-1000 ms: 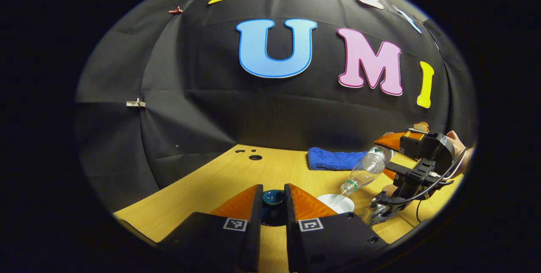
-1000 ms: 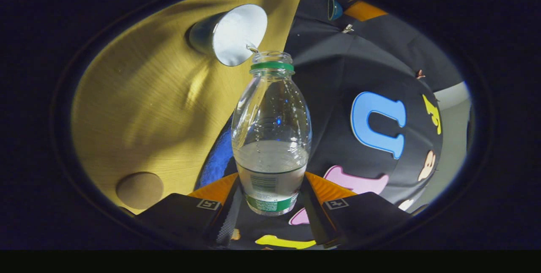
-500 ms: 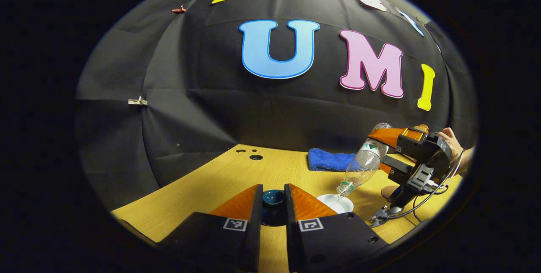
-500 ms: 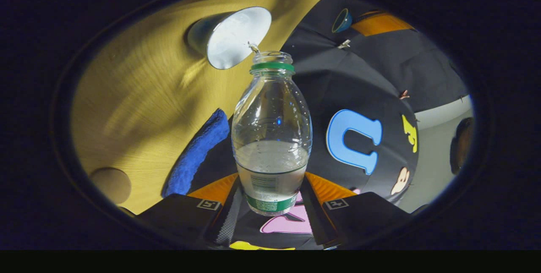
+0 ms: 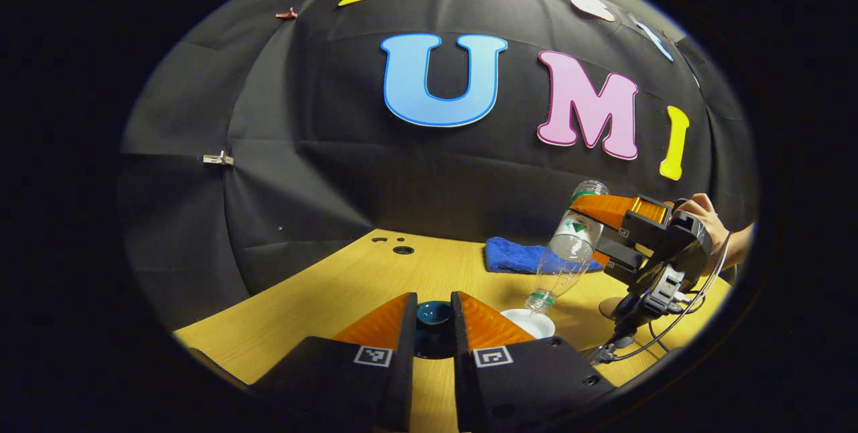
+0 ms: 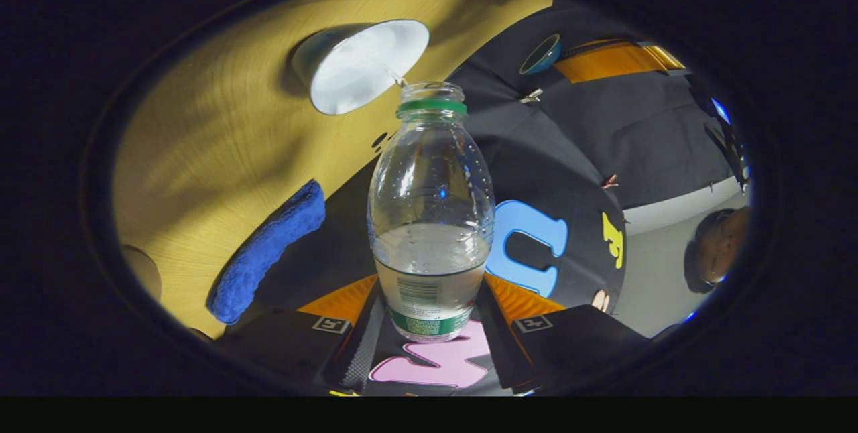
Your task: Open the teacup lid with one hand, grasp the water bottle and pour water into the teacup with the other hand; after pouring, place the water bottle on the coaster and then close the teacup lid.
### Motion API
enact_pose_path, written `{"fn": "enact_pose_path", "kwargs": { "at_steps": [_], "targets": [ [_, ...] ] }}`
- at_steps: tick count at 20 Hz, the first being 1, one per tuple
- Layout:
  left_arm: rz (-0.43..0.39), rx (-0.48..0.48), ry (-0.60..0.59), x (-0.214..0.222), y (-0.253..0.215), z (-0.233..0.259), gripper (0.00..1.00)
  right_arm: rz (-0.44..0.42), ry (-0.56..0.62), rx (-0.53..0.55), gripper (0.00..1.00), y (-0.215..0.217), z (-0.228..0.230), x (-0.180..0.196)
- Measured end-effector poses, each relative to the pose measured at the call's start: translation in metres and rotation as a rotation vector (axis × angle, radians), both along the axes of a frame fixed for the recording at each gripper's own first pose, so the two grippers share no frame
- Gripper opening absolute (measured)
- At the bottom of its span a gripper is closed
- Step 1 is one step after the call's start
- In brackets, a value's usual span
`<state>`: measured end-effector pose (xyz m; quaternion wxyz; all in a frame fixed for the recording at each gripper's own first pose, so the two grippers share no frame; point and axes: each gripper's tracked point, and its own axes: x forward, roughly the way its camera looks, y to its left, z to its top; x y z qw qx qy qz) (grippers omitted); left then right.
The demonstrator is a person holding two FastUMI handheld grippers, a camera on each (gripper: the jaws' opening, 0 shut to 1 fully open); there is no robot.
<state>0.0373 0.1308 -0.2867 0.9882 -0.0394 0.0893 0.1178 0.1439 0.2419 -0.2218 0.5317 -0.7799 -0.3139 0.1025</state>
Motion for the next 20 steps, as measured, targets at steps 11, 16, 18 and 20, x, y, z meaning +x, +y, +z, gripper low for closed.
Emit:
{"fn": "enact_pose_path", "kwargs": {
  "at_steps": [11, 16, 18, 20],
  "targets": [
    [0.0, -0.002, -0.013, 0.005, -0.006, 0.005, 0.29, 0.02, 0.054, 0.005, 0.71, 0.0, 0.005, 0.019],
    [0.005, 0.018, -0.03, 0.008, -0.007, 0.011, 0.33, -0.068, 0.351, 0.233, 0.74, -0.014, -0.045, 0.012],
    [0.007, 0.021, -0.028, 0.011, -0.007, 0.011, 0.29, -0.112, 0.482, 0.349, 0.74, -0.023, -0.06, 0.004],
    [0.012, 0.022, -0.027, 0.011, -0.007, 0.011, 0.29, -0.152, 0.617, 0.491, 0.74, -0.027, -0.071, -0.004]
  ]
}}
